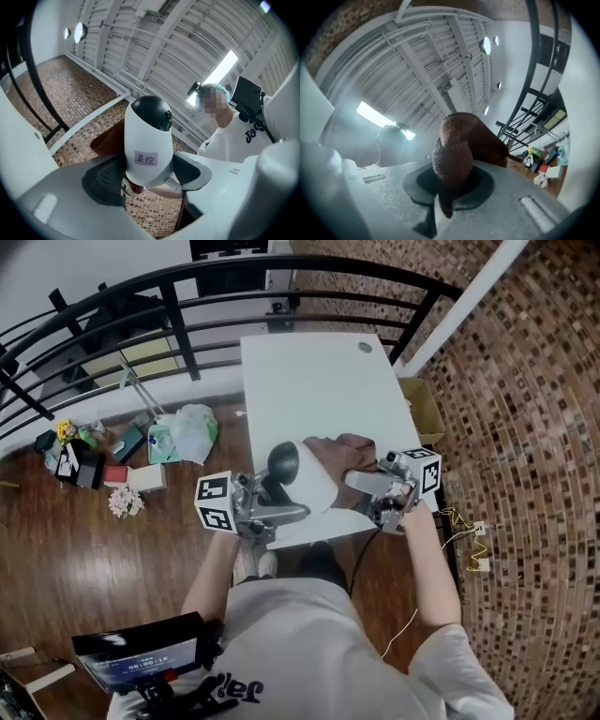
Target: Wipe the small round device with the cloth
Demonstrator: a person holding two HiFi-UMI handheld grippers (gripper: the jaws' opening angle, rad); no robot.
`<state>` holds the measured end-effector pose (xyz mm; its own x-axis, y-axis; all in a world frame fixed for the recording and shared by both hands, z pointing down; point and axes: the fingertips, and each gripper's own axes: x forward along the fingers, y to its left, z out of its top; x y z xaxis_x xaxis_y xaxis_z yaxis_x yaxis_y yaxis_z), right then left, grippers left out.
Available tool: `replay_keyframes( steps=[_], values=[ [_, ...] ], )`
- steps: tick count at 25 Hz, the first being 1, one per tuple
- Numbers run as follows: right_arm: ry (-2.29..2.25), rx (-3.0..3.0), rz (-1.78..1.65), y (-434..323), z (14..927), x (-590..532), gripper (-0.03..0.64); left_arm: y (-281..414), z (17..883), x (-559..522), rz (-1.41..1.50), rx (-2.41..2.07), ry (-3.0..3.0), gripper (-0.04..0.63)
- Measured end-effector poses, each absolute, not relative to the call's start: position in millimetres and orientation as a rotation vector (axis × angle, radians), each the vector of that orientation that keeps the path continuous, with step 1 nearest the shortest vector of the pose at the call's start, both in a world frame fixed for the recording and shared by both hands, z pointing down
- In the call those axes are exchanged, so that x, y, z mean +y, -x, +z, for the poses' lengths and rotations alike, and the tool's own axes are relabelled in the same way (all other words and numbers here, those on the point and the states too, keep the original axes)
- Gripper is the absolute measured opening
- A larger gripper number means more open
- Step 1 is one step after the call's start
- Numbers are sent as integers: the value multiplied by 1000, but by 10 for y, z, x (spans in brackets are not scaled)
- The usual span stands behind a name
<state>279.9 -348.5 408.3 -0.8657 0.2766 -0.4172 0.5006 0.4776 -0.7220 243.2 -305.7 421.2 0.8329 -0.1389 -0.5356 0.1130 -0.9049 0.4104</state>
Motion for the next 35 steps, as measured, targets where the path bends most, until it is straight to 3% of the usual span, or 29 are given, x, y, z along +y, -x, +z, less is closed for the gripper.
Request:
replay_keyframes(
  steps=[10, 22, 35],
  values=[
    [-349, 2874, -1113, -2652, 4182, -3195, 23, -2455, 4482, -3573, -789, -392, -2437, 344],
    [520, 2685, -1094, -3592, 4917, -3600, 25, -2468, 6134, -4131, 6, -1161, -2381, 342],
    [767, 2577, -1210, -3869, 5535, -3166, 25, -2776, 7445, -4147, 545, -1170, -2447, 342]
  ],
)
